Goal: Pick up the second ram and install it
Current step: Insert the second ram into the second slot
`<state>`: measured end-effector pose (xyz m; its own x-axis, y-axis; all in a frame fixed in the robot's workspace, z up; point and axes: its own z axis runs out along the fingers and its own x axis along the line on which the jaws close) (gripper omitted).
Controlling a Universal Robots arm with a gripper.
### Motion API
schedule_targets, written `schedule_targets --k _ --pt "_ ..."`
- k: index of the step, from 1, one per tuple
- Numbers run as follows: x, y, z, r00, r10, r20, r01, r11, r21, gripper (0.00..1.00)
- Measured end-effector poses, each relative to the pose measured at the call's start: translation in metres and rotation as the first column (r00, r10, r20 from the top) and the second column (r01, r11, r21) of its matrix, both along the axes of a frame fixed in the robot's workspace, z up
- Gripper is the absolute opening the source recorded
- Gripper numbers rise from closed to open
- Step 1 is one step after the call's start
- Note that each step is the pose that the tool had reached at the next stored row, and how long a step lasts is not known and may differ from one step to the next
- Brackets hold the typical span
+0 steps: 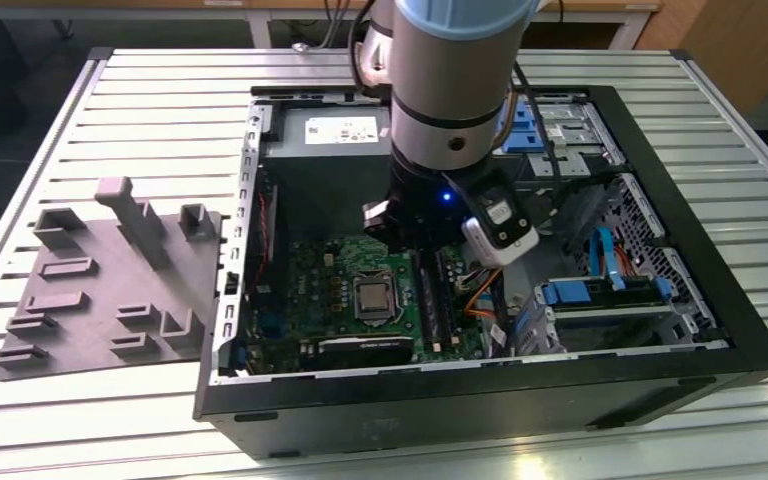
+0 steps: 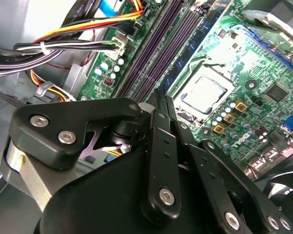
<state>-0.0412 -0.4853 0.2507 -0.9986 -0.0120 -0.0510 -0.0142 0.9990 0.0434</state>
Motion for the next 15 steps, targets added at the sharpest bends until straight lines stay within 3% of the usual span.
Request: schedule_targets --k 15 --pt "0.0041 0.0011 -0.0024 1.0000 -0.002 0.0000 0.002 1.0000 0.0001 0.12"
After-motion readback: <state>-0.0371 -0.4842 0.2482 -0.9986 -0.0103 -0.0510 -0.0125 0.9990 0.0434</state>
